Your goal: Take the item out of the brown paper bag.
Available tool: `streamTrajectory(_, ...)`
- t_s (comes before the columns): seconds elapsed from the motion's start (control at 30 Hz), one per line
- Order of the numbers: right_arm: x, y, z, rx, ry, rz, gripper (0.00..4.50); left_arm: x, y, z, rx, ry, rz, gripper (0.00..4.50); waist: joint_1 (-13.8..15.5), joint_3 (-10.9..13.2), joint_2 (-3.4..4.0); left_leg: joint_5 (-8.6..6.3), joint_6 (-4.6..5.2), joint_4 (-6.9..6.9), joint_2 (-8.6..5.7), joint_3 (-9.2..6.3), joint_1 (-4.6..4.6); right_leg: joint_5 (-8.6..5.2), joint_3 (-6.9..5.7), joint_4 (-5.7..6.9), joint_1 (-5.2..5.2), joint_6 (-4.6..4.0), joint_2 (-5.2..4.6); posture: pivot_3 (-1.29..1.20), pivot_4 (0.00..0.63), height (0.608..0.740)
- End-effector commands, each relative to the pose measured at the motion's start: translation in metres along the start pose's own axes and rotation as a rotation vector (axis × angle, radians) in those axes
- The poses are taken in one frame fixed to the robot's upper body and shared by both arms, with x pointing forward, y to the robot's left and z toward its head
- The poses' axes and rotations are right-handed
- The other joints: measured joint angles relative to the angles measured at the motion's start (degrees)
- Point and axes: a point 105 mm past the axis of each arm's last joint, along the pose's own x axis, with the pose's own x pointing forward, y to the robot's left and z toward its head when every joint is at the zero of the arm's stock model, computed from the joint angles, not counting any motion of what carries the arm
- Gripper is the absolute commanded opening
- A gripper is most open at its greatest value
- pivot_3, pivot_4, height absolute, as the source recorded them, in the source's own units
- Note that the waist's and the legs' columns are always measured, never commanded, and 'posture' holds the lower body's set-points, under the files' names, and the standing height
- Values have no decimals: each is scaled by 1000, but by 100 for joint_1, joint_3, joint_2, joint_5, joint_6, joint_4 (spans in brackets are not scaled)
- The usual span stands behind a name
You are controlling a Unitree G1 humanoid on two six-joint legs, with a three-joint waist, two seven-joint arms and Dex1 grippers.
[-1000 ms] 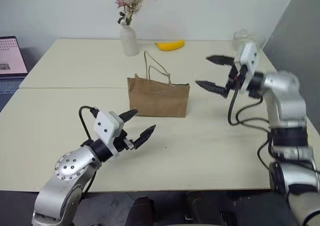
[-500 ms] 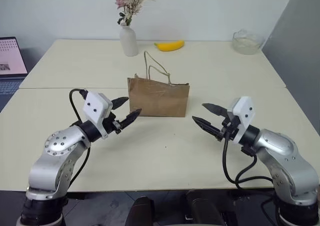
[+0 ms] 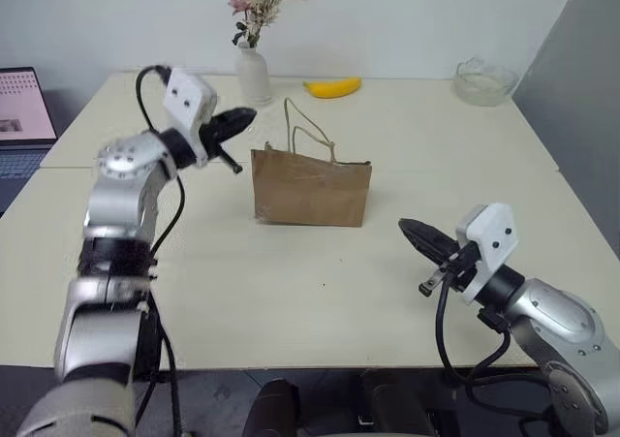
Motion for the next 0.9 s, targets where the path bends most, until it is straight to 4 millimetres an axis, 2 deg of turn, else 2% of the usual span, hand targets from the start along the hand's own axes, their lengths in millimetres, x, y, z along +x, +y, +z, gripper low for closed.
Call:
streamTrajectory(0.03, -5, 12, 15, -27, -49, 21, 0, 17, 2, -9, 77, 58, -56, 12, -7, 0, 0, 0, 1, 0, 0, 3, -1, -1, 2, -1, 0, 2, 0, 0, 150, 740)
streamTrajectory(0.2, -8, 12, 11, -23, -28, 13, 0, 30, 0, -22, 123, 165, -96, 12, -37, 2, -4, -1, 2, 1, 2, 7, -36, -2, 0, -7, -24, 5, 1, 0, 150, 740)
streamTrajectory(0.3, -11, 9, 10, -26, -18, -4, 513, 32, -9, -27, 159, 217, -171, 0, -26, 2, -4, -1, 2, 1, 5, 6, -56, -3, -5, -7, -41, 7, 1, 0, 150, 740)
streamTrajectory(0.4, -13, 10, 7, -33, -3, 2, 1536, 32, -15, -27, 163, 241, -248, 0, -21, 2, -5, -1, 2, 5, 1, 6, -72, -4, -8, -3, -56, 7, 1, 0, 150, 740)
streamTrajectory(0.77, -23, 29, -2, 2, 55, 141, 1536, 8, -47, -23, 106, 278, -647, 0, -24, 1, -9, 0, 3, 13, 0, 5, -70, -3, -6, 8, -55, 8, 4, 0, 150, 740)
streamTrajectory(0.9, -26, 30, -2, 3, 71, 169, 1536, -12, -64, -28, 78, 321, -779, 0, -50, 1, -8, 0, 3, 13, 4, 10, -64, -3, 8, 13, -54, 8, 3, 0, 150, 740)
